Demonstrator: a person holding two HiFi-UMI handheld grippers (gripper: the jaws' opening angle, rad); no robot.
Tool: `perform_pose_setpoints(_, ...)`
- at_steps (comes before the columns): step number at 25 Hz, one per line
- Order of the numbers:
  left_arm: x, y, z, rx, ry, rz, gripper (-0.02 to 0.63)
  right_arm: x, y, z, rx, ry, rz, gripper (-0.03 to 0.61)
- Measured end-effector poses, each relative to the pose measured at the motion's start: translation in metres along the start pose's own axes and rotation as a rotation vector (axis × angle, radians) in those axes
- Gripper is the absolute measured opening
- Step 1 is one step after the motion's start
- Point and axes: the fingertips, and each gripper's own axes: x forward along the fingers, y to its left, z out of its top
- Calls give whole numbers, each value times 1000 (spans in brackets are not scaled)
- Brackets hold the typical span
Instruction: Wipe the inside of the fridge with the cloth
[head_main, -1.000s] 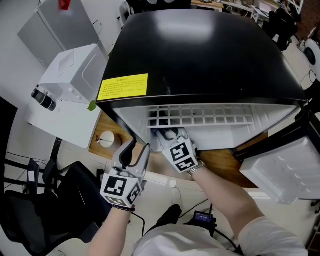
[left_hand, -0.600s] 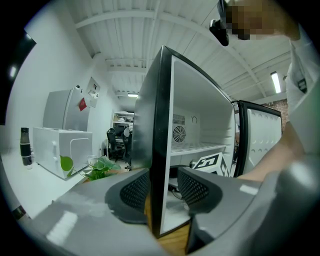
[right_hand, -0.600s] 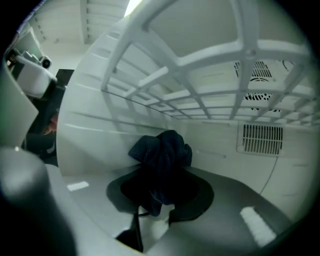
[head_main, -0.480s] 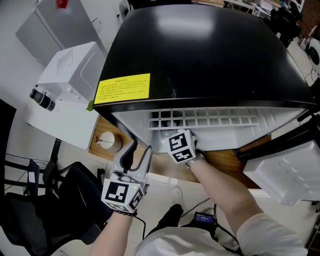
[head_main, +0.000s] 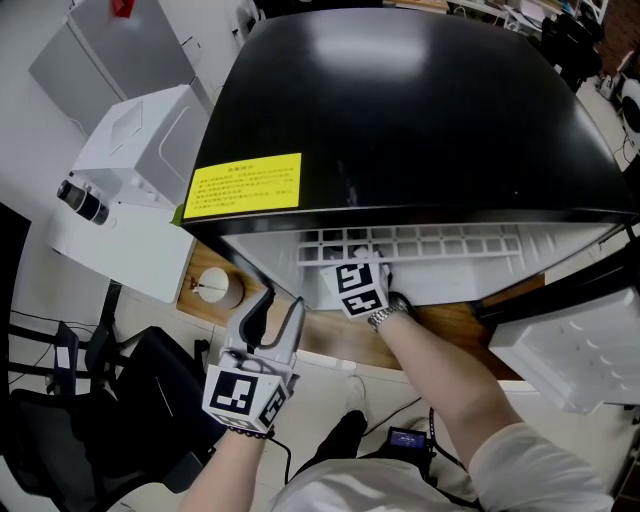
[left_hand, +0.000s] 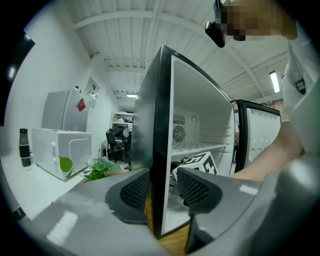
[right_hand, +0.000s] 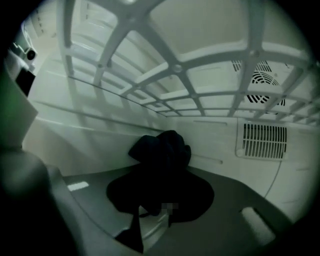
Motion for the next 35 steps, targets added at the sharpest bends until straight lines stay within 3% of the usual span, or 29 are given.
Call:
perform_pose_setpoints(15,2,1,-1,9,5,12,164,5,-34,-6,0,25,-110,100)
perform_pose_setpoints(35,3,2,-3,33,1,71,164,-37,-95,-27,10,81,-250,100)
